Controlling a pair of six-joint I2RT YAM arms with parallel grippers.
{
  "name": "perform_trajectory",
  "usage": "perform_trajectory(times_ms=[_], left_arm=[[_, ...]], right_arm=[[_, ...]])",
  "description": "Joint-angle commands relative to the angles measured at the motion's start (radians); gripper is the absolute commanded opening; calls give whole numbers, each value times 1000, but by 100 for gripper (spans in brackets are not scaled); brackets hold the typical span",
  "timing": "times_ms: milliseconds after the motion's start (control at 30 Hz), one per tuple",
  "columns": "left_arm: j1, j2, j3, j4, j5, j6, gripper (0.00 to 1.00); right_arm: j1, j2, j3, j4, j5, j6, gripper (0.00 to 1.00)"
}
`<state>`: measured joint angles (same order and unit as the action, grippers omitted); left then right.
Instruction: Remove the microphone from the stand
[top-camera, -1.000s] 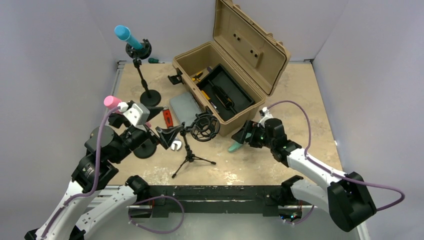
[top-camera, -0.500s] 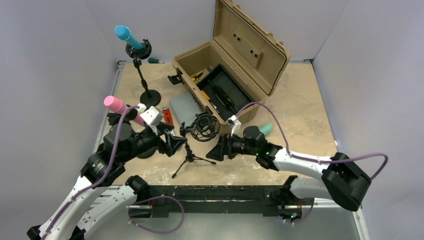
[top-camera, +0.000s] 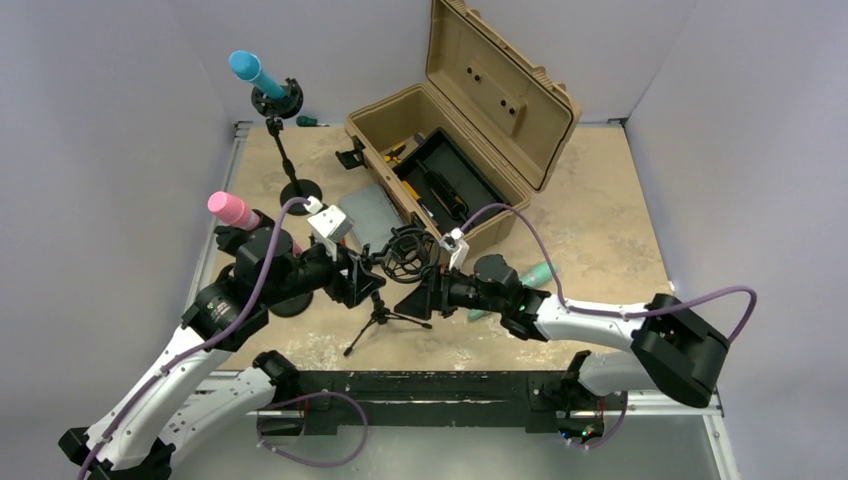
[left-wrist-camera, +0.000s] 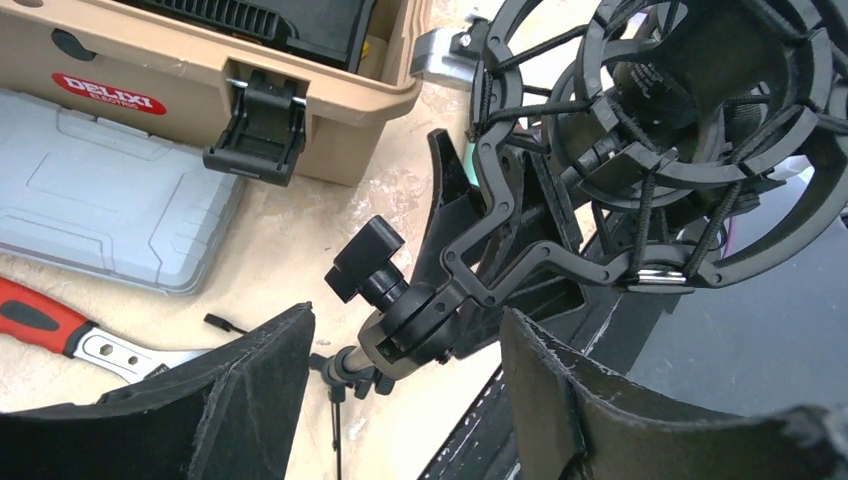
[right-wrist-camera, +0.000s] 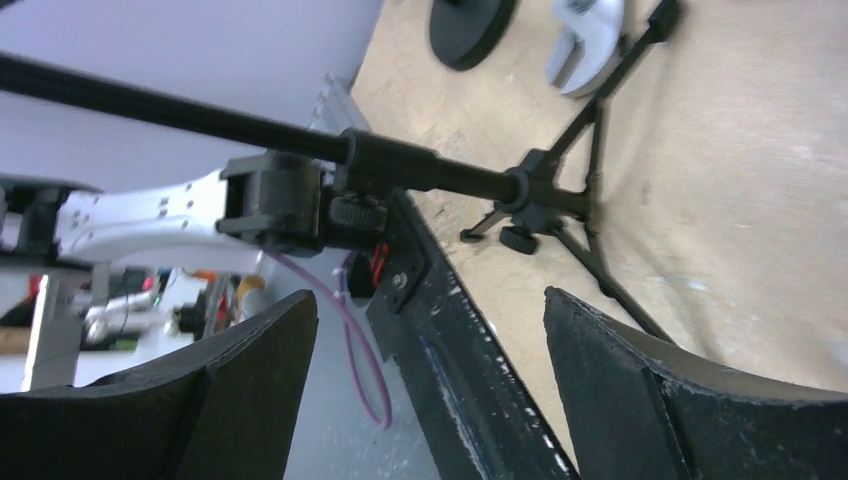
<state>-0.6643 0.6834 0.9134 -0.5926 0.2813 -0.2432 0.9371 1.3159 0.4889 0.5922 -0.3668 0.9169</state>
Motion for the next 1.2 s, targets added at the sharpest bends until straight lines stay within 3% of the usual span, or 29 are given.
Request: perform_trajectory(times_ms=[0, 100, 233, 300, 467, 567, 700, 800, 900, 1033, 1167], left_arm=[[-5, 4, 52, 37, 9, -2, 66], [-5, 11, 48, 38, -4, -26, 62], [-6, 5, 5, 81, 6, -67, 60], [-6, -1, -7, 101, 9, -80, 60], [-6, 12, 5, 107, 7, -93, 60], [-6, 15, 7, 100, 9, -92, 60], [-6, 12, -8, 103, 7, -84, 61], [-6, 12, -2, 92, 10, -80, 63], [-6, -2, -8, 89, 6, -72, 65], [-6, -20, -25, 96, -8, -65, 67], [-6, -19, -23, 106, 4, -64, 78]], right_arm=[[2, -121, 15, -260, 313, 62, 81], [-7, -212, 25, -587, 590, 143, 83], [-61, -359, -10, -950, 801, 319, 90], [-106, -440, -42, -1059, 831, 378, 91], [-156, -577, -87, -1112, 768, 448, 88], [-156, -493, -39, -1206, 797, 539, 88], [-156, -253, 145, -1412, 911, 643, 89], [-156, -110, 277, -1616, 953, 777, 99], [-178, -63, 303, -1627, 931, 763, 99], [-271, -140, 270, -1561, 916, 684, 98], [-302, -238, 267, -1424, 924, 497, 94]])
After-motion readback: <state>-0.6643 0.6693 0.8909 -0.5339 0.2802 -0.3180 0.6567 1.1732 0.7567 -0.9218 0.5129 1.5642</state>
